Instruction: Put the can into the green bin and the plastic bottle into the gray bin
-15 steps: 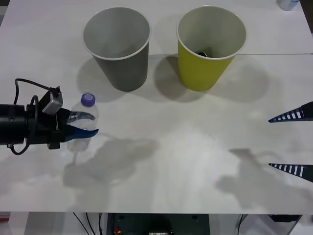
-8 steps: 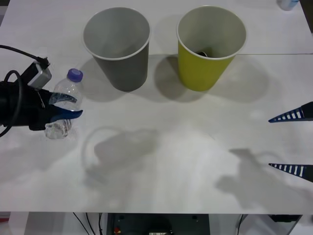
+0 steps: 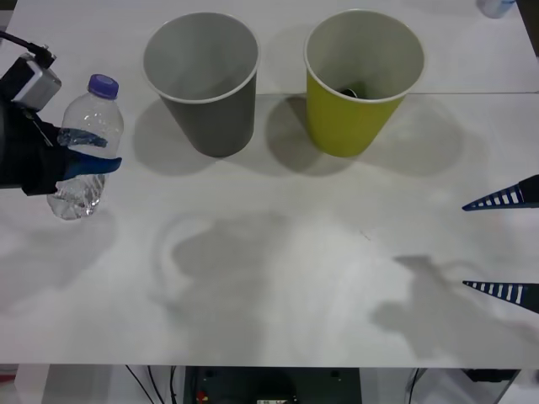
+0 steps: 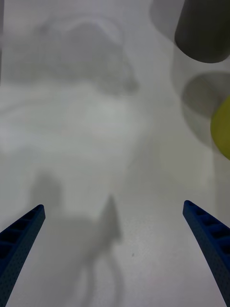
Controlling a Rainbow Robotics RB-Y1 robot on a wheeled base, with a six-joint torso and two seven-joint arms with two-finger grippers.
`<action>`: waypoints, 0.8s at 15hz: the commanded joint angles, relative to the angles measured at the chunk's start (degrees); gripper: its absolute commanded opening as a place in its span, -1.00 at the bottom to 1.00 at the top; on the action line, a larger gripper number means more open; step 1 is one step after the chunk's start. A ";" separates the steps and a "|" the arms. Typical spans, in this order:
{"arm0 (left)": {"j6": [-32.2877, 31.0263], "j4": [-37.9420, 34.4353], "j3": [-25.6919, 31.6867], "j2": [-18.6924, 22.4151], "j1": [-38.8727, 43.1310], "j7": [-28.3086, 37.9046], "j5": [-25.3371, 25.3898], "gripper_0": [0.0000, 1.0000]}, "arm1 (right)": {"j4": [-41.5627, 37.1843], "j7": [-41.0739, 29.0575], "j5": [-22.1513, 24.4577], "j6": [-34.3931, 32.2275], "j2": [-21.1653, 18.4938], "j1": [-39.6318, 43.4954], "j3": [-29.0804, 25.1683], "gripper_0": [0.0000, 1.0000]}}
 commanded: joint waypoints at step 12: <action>-8.00 24.37 -19.41 3.62 -39.21 8.28 2.20 -1.00 | 0.00 0.00 0.00 0.00 0.00 0.00 0.00 1.00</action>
